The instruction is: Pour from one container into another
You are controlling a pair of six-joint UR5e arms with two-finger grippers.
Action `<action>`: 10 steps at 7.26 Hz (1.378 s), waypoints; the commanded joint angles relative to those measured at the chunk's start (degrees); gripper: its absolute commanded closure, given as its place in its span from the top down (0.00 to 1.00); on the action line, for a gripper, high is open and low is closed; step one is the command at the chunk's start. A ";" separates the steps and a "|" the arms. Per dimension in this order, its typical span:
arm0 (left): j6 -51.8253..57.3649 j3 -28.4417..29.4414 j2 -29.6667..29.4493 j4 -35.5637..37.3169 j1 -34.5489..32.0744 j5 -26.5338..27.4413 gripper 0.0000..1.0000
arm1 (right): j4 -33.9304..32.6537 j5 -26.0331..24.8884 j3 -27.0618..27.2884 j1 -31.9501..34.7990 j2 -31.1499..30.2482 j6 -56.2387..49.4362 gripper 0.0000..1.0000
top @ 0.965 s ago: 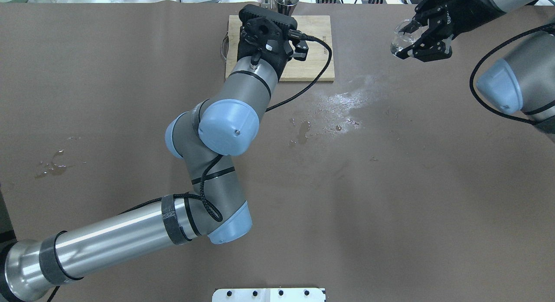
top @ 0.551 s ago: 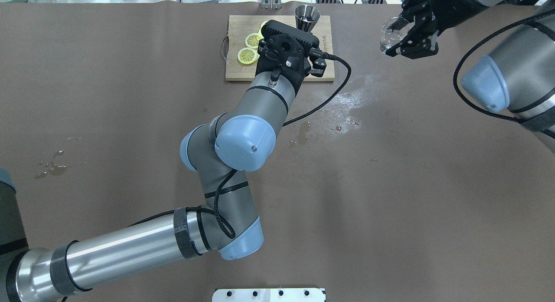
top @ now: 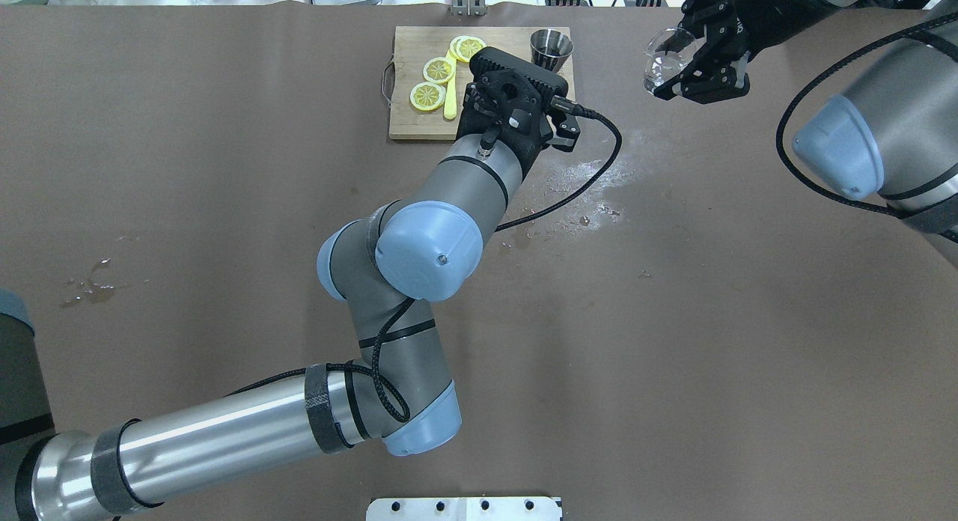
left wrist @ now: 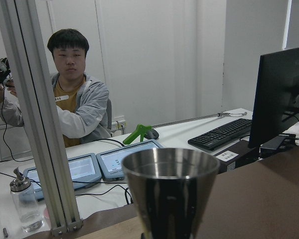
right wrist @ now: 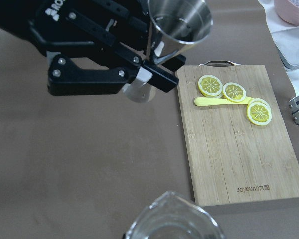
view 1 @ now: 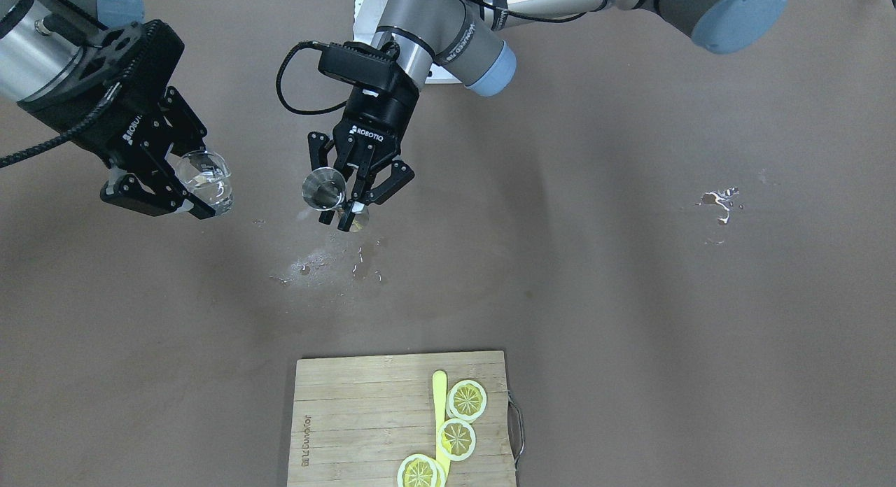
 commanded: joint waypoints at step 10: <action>0.33 -4.53 3.02 -0.38 1.16 -1.94 0.00 | -30.26 -5.89 -0.29 -0.81 15.33 -9.19 0.00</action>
